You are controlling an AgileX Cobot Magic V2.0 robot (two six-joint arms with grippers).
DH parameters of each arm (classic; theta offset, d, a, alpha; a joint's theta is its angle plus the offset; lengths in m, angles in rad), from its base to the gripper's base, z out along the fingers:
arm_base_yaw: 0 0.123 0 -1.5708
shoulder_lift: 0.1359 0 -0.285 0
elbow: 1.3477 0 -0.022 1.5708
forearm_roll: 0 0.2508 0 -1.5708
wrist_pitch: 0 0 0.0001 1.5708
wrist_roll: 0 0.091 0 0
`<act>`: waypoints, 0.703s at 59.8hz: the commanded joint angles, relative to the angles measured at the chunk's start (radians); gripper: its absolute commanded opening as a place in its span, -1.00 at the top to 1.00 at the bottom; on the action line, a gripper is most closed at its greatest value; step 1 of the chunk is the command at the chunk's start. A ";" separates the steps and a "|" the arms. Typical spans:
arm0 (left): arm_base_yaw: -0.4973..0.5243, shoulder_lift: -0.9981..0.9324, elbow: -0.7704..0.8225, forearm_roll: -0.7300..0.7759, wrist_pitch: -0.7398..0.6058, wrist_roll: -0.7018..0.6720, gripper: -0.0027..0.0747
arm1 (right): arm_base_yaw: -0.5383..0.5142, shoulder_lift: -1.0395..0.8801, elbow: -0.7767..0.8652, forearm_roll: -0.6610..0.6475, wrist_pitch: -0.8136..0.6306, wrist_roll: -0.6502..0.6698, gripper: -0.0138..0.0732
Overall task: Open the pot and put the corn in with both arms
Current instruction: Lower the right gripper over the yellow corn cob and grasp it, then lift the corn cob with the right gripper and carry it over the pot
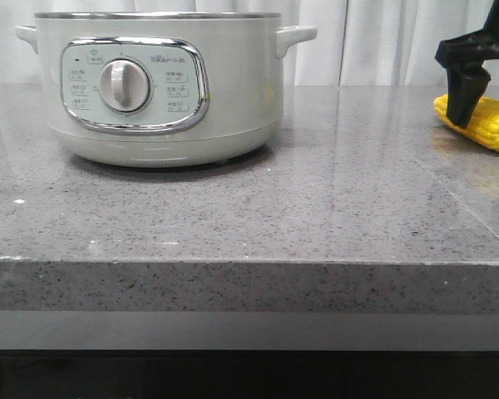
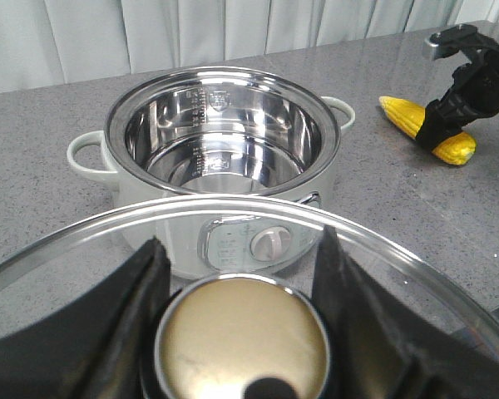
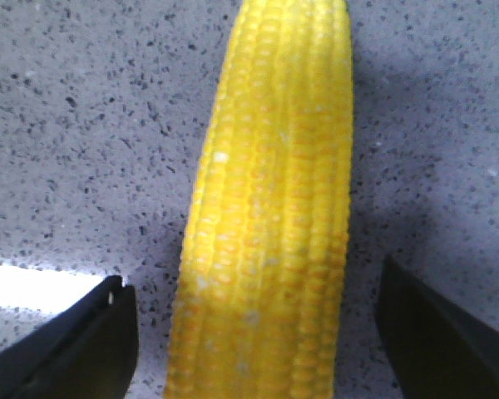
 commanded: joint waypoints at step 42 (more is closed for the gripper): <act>0.002 -0.001 -0.034 -0.012 -0.149 -0.007 0.44 | -0.004 -0.071 -0.097 0.000 0.058 -0.006 -0.10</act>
